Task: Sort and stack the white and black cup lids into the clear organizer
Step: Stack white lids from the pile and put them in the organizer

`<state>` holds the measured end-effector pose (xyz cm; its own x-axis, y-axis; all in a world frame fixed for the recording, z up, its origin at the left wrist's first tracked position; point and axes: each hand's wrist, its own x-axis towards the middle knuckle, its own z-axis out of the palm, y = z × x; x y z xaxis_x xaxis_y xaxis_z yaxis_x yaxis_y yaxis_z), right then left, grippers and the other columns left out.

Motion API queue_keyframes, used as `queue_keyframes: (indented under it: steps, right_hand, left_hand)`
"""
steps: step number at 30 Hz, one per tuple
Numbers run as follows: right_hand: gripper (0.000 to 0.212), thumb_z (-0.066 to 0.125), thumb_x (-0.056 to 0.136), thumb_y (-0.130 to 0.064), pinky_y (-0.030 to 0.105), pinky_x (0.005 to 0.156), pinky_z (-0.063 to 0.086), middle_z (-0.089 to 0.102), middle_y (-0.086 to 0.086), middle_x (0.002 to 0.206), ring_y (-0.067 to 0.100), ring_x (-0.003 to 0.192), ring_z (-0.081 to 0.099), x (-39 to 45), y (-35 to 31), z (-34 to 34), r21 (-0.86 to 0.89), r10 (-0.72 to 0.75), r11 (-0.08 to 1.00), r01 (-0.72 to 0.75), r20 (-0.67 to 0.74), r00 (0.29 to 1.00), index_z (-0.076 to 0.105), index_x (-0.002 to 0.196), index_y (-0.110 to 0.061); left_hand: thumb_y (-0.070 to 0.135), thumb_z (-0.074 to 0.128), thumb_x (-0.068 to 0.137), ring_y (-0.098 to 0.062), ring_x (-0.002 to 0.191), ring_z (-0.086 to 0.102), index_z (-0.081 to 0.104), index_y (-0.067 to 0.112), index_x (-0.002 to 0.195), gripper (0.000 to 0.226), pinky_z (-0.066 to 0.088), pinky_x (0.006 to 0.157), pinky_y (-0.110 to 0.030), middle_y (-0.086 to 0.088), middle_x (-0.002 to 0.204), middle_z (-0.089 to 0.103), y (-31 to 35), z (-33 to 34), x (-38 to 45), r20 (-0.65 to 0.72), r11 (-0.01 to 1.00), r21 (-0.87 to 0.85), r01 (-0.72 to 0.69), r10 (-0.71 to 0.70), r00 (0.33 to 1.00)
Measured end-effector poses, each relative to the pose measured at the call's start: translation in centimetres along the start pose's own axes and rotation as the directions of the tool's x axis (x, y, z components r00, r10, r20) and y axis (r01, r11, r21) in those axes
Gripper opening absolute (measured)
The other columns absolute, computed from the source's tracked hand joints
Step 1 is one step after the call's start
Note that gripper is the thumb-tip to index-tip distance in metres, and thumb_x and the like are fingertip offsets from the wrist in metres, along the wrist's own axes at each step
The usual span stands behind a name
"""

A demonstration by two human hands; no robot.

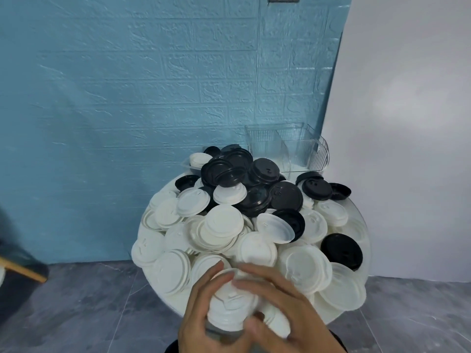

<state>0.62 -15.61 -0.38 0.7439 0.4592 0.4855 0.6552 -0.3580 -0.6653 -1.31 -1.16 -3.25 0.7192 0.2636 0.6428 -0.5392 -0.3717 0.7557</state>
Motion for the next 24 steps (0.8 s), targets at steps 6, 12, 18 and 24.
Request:
queue_keyframes:
  steps: [6, 12, 18, 24]
  right_hand:
    - [0.07, 0.062, 0.077, -0.069, 0.038, 0.117, 0.02, 0.035, -0.02, 0.154, 0.007, 0.147, 0.026, -1.4, 3.2, -4.4, -0.388, 0.246, 0.845, -0.369, -0.333, 0.911, 0.05, 0.14, -0.042]
    - [0.084, 0.084, 0.06, -0.058, 0.046, 0.112, 0.028, 0.048, -0.02, 0.142, 0.019, 0.136, 0.042, -1.7, 5.4, -3.9, -0.442, 0.312, 0.794, -0.418, -0.295, 0.903, 0.055, 0.137, -0.04]
    - [0.085, 0.084, 0.061, -0.061, 0.04, 0.109, 0.031, 0.054, -0.022, 0.141, 0.007, 0.133, 0.048, -1.1, 5.0, -4.0, -0.374, 0.216, 0.852, -0.367, -0.387, 0.896, 0.06, 0.136, -0.03]
    - [0.078, 0.07, 0.068, -0.072, 0.031, 0.107, 0.03, 0.055, -0.025, 0.139, -0.001, 0.131, 0.048, 0.3, 2.4, -3.6, -0.272, 0.195, 0.905, -0.326, -0.416, 0.888, 0.058, 0.134, -0.032]
  left_hand:
    - [0.046, 0.09, 0.052, -0.013, 0.128, 0.063, 0.067, 0.028, 0.107, 0.062, 0.047, 0.095, -0.011, 0.004, 0.139, 0.066, -4.1, -1.4, 0.3, 0.008, 0.997, 0.017, 0.072, -0.072, 0.997]
    - [0.046, 0.091, 0.051, -0.014, 0.13, 0.062, 0.064, 0.034, 0.102, 0.059, 0.05, 0.097, -0.017, 0.004, 0.139, 0.066, -3.6, -0.8, 0.5, 0.03, 0.996, -0.036, 0.084, -0.083, 0.996]
    - [0.043, 0.088, 0.048, -0.008, 0.119, 0.066, 0.059, 0.042, 0.1, 0.06, 0.049, 0.092, -0.013, 0.012, 0.128, 0.069, -2.9, -0.7, 1.3, 0.064, 0.998, -0.03, 0.052, -0.05, 0.997]
    - [0.036, 0.082, 0.049, -0.011, 0.118, 0.066, 0.055, 0.043, 0.101, 0.059, 0.045, 0.095, -0.01, 0.013, 0.125, 0.068, -2.5, -0.1, 2.0, 0.042, 0.997, -0.069, 0.025, -0.022, 0.999]
